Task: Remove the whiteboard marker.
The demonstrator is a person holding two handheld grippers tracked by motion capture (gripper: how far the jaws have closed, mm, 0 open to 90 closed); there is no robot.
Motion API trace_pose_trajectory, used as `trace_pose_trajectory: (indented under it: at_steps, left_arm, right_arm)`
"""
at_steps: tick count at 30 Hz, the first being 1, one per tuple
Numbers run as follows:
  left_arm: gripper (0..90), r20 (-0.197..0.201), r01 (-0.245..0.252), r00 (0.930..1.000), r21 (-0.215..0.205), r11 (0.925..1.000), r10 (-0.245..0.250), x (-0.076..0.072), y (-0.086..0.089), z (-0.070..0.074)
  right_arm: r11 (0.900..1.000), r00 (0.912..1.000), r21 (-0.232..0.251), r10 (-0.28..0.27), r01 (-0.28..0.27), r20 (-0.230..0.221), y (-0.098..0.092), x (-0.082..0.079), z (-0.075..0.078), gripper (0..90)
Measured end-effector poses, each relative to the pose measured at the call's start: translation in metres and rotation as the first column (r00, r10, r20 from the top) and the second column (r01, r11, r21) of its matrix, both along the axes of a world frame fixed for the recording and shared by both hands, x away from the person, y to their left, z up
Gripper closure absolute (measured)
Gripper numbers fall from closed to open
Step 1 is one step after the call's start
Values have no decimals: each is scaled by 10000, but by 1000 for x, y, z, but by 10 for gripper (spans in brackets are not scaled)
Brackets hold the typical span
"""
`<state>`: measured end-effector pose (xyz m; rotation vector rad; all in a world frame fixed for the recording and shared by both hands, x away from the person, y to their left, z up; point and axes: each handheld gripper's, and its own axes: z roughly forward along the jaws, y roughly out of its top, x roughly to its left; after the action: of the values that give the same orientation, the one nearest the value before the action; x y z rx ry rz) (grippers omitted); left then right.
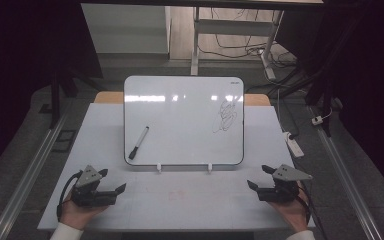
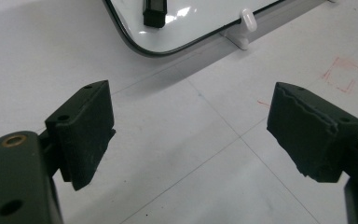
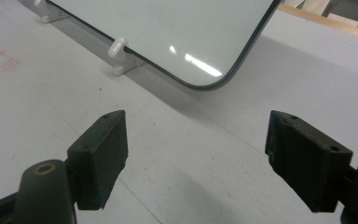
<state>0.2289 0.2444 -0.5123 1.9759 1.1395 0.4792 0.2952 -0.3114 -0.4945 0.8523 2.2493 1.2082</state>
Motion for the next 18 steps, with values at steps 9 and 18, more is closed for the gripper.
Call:
trace_pose_trajectory:
  at_steps: [9, 18]
  left_arm:
    - [155, -147, 30, 9999, -41, 10000, -30, 0, -1, -1]
    - [171, -187, -291, 9994, 72, 9996, 292, 2, -1, 4]
  right_arm:
    - [9997, 9998, 107, -201, 201, -47, -7, 2, -1, 213]
    - [9998, 9998, -21, -188, 188, -38, -3, 2, -3, 219]
